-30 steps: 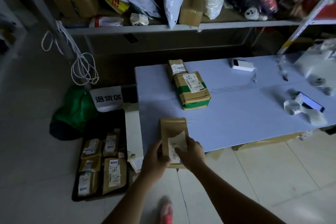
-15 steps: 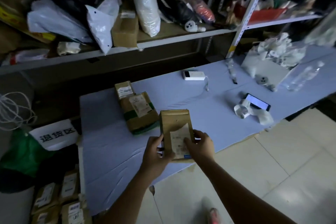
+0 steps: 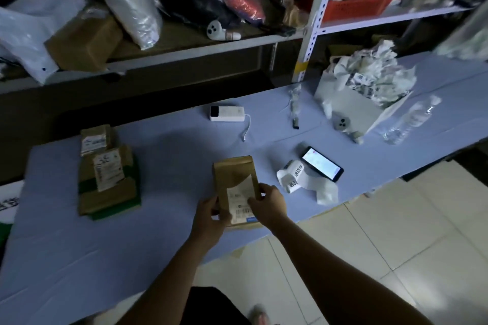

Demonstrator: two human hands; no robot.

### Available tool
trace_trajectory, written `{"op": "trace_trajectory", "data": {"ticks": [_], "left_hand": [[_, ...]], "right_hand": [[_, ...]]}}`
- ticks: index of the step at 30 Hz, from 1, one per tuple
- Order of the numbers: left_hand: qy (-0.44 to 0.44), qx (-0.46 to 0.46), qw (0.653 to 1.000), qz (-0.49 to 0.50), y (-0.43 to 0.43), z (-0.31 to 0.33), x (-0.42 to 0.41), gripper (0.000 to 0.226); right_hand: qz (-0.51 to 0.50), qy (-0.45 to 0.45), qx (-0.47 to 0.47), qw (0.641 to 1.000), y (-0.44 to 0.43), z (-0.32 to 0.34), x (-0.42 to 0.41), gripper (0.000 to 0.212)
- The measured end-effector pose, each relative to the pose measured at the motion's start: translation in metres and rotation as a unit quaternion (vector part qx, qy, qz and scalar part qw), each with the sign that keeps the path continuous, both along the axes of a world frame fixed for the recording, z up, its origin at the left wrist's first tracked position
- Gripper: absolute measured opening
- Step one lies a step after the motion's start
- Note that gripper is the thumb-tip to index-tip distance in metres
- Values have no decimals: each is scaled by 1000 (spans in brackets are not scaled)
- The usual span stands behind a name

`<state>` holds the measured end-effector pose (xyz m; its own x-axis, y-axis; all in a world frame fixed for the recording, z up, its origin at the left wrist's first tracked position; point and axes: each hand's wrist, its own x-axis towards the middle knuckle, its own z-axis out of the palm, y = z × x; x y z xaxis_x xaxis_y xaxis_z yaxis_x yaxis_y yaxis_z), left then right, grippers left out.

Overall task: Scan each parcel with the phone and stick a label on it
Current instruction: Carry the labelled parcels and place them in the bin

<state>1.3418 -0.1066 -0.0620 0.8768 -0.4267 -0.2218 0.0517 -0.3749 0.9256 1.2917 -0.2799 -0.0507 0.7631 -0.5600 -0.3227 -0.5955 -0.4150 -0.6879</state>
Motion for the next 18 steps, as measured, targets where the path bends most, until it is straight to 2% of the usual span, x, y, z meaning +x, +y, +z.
{"op": "trace_trajectory", "data": {"ticks": [6, 10, 12, 15, 16, 18], "left_hand": [[30, 13, 999, 37, -52, -24, 28, 47], [67, 21, 989, 132, -75, -43, 43, 58], [68, 25, 980, 188, -84, -45, 45, 63], [54, 45, 984, 166, -96, -46, 49, 45], [49, 58, 984, 160, -97, -47, 48, 44], [41, 105, 979, 168, -99, -46, 42, 58]], "right_hand": [[60, 42, -6, 997, -50, -19, 40, 39], [69, 31, -10, 997, -81, -20, 61, 33], [45, 0, 5, 999, -102, -15, 73, 40], [20, -27, -17, 999, -150, -10, 89, 46], [30, -13, -43, 999, -166, -10, 91, 50], [67, 65, -112, 989, -199, -14, 91, 66]]}}
